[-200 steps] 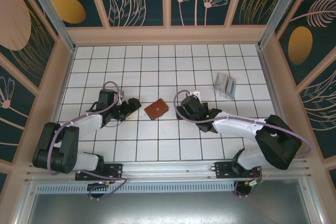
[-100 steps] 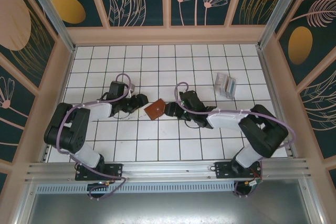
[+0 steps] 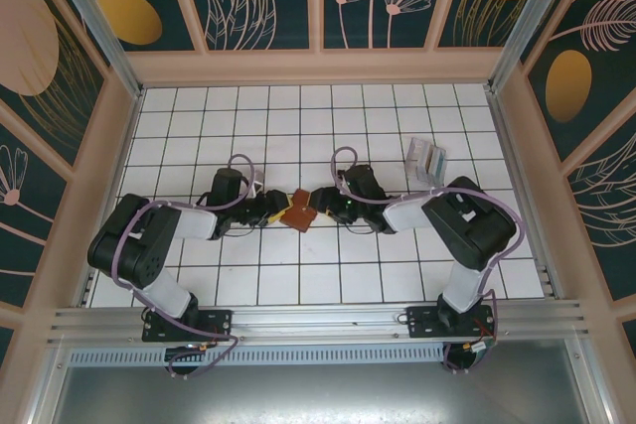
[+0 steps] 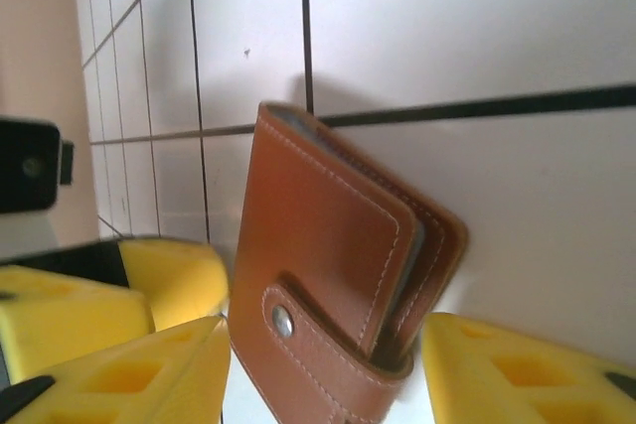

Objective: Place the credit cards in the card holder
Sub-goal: Rotate the card holder at the center of the table.

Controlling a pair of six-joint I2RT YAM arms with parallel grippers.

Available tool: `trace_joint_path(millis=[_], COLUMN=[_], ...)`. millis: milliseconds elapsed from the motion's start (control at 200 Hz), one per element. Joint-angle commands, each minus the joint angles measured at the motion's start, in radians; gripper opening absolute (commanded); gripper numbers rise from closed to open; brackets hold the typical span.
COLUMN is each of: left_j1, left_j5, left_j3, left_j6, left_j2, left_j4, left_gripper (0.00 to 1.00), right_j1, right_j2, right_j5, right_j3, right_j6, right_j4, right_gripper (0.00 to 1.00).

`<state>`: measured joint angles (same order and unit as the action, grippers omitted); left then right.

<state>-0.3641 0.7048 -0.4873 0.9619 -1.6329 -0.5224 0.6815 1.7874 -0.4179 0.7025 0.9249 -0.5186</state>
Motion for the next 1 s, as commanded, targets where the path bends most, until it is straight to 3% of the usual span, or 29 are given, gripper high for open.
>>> trace_joint_path(millis=[0,180,315,420,541,656,776,876,996], left_j1=[-0.025,-0.063,-0.066,-0.067,-0.065,-0.067,-0.067,-0.067,-0.067], left_j5=[0.018,0.021,-0.087,-0.219,-0.266,-0.396,-0.350,-0.252,-0.213], left_j3=[0.031,0.014,-0.062,-0.098,-0.127,-0.161,-0.185,-0.195,-0.220], left_j6=[0.049,0.044,-0.065,-0.140,-0.167,-0.224,-0.246,-0.232,-0.226], left_j2=[0.020,0.007,-0.024,-0.006,-0.003,0.019,-0.005,-0.050,-0.113], left_j4=[-0.042,-0.017,0.191,0.313,0.358,0.452,0.445,0.378,0.358], left_gripper=[0.49,0.49,0.45,0.55,0.57,0.61,0.63,0.57,0.33], right_j1=[-0.032,-0.042,-0.045,-0.059,-0.071,-0.073,-0.074,-0.072,-0.067], right_j2=[0.040,0.077,0.103,0.110,0.109,0.123,0.145,0.166,0.182], right_j5=[-0.034,-0.059,-0.095,-0.114,-0.114,-0.131,-0.139,-0.161,-0.168], right_j3=[0.021,0.055,0.094,0.122,0.120,0.123,0.130,0.146,0.161], right_j6=[0.006,-0.009,-0.044,-0.079,-0.106,-0.109,-0.112,-0.103,-0.103], right_j4=[-0.086,-0.116,-0.098,-0.055,-0.034,-0.038,-0.038,-0.049,-0.050], right_gripper=[0.52,0.48,0.42,0.39,0.38,0.36,0.36,0.35,0.34])
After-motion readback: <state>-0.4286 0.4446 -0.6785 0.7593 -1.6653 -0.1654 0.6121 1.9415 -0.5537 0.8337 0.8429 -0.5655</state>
